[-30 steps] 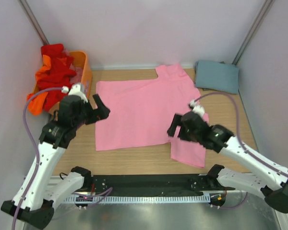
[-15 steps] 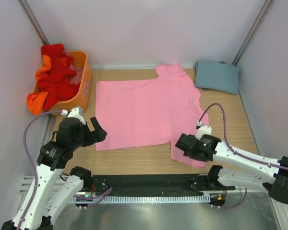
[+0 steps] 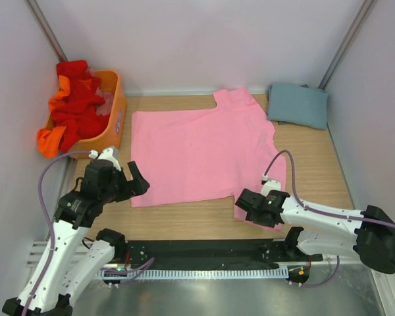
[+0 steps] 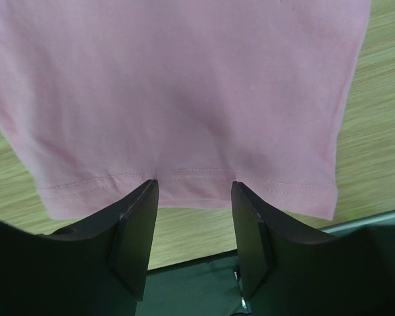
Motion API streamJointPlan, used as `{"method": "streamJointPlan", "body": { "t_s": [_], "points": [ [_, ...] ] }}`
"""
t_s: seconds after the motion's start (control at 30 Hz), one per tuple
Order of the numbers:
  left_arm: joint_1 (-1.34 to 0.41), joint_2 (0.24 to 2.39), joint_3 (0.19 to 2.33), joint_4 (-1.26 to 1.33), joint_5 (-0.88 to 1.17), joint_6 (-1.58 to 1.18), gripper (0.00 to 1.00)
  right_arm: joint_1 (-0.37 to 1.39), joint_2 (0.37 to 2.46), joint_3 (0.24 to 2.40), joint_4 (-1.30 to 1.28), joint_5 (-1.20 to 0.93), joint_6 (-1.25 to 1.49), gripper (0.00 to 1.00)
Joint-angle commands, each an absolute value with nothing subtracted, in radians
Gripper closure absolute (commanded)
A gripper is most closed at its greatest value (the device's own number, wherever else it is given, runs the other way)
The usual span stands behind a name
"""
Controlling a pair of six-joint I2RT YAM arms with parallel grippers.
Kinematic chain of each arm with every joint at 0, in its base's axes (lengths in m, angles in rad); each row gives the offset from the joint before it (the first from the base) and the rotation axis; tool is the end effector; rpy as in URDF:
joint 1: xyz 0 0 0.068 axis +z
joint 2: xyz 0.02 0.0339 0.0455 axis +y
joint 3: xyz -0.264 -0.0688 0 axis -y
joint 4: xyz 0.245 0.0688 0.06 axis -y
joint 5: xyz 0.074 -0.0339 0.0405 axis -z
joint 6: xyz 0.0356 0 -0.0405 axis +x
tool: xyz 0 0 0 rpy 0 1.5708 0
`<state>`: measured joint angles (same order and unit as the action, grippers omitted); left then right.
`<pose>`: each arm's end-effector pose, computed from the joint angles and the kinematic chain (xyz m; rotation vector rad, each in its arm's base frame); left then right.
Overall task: Fold and stack the t-shirts
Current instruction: Fold the tshirt
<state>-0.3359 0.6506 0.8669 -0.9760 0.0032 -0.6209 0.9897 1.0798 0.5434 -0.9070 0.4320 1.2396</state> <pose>0.1093 -0.0383 0.3091 -0.3365 2.3568 -0.4739 0.0950 0.1174 0.1672 0.3735 2.6711 -0.1062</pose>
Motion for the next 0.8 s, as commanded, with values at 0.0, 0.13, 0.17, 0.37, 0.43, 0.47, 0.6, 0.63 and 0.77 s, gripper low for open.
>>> {"method": "streamJointPlan", "body": {
  "t_s": [0.0,0.13,0.17,0.37,0.43,0.47,0.6,0.63,0.77],
  "points": [
    [-0.339,0.661,0.867,-0.937,0.031,-0.614,0.02,0.985,1.051,0.509,-0.851,0.428,1.284,0.46],
    [-0.339,0.664,0.867,-0.937,0.029,-0.614,0.02,0.985,0.996,0.460,-0.839,0.411,1.307,0.48],
    [-0.339,0.666,0.867,-0.937,0.029,-0.612,0.03,0.985,0.988,0.440,-0.822,0.400,1.307,0.49],
    [-0.339,0.676,0.867,-0.940,0.023,-0.615,0.03,0.986,0.983,0.426,-0.807,0.400,1.309,0.56],
    [-0.339,0.686,0.868,-0.943,0.014,-0.617,0.03,0.985,0.985,0.426,-0.802,0.399,1.292,0.68],
    [-0.339,0.687,0.870,-0.949,0.011,-0.621,0.03,0.985,0.986,0.426,-0.799,0.399,1.289,0.80],
    [-0.339,0.710,0.877,-0.960,-0.024,-0.630,0.03,0.986,0.999,0.433,-0.799,0.394,1.259,0.96],
    [-0.339,0.718,0.880,-0.963,-0.040,-0.632,0.04,0.985,1.000,0.449,-0.807,0.402,1.258,0.99],
    [-0.339,0.744,0.887,-1.005,-0.086,-0.684,0.04,0.985,0.971,0.531,-0.894,0.428,1.226,0.99]
  ]
}}
